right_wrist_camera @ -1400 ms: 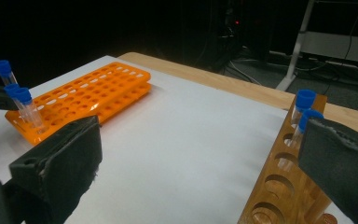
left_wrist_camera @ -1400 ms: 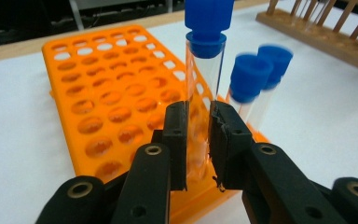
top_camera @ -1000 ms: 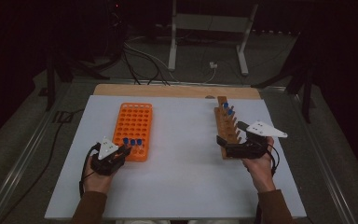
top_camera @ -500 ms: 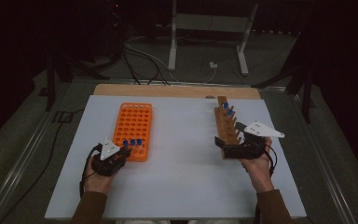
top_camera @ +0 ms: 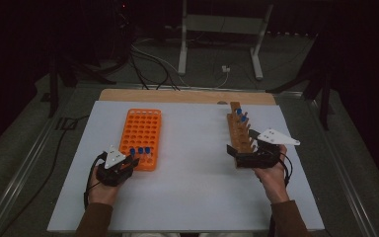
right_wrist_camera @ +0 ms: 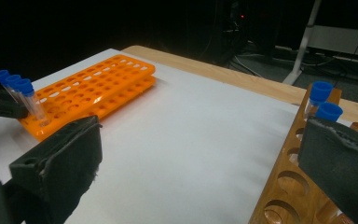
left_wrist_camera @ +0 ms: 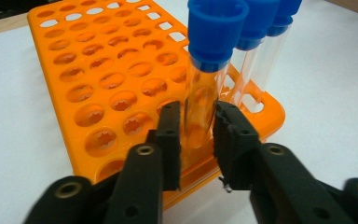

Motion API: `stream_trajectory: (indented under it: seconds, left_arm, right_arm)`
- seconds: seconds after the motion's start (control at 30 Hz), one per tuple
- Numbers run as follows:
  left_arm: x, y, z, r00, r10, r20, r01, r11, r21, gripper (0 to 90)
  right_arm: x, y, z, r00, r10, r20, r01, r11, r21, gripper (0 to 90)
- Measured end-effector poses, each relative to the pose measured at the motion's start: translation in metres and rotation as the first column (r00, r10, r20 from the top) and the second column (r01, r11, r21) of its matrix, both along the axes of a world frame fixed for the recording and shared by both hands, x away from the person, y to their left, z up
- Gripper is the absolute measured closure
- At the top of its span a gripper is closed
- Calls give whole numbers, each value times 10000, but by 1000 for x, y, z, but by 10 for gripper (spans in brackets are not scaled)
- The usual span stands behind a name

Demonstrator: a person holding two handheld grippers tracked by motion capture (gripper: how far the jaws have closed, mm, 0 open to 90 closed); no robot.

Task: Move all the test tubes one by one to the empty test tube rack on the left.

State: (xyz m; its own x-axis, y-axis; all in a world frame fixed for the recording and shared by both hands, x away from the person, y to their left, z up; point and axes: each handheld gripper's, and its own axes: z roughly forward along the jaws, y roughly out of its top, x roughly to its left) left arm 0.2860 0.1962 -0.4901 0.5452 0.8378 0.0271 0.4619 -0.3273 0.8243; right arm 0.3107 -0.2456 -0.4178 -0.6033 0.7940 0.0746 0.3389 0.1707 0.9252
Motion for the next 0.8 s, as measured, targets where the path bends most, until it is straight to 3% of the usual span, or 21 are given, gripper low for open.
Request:
stream_trajectory:
  seconds: [0.13, 0.33, 0.47, 0.63, 0.8]
  left_arm:
    - [-2, 2, 4, 9998, -2, 197, 6, 9998, -212, 741]
    - [0, 1, 3, 10000, 18, 37, -18, 10000, 38, 779]
    - [-1, 1, 2, 10000, 36, 14, -36, 10000, -40, 774]
    - [-2, 8, 5, 9998, 167, 77, -161, 9978, -647, 679]
    - [-8, 16, 12, 9993, 200, 326, -150, 9888, -1483, 603]
  right_arm:
    - [0, 0, 0, 10000, 11, -3, -11, 10000, 13, 0]
    - [0, 1, 0, 10000, 20, 13, -20, 10000, -11, 0]
    - [0, 0, 0, 10000, -33, -2, 33, 10000, -1, 0]
    - [3, -4, 0, 9998, -216, 26, 216, 9997, -119, 0]
    - [9, -9, -3, 9988, -487, -24, 486, 9985, -267, 0]
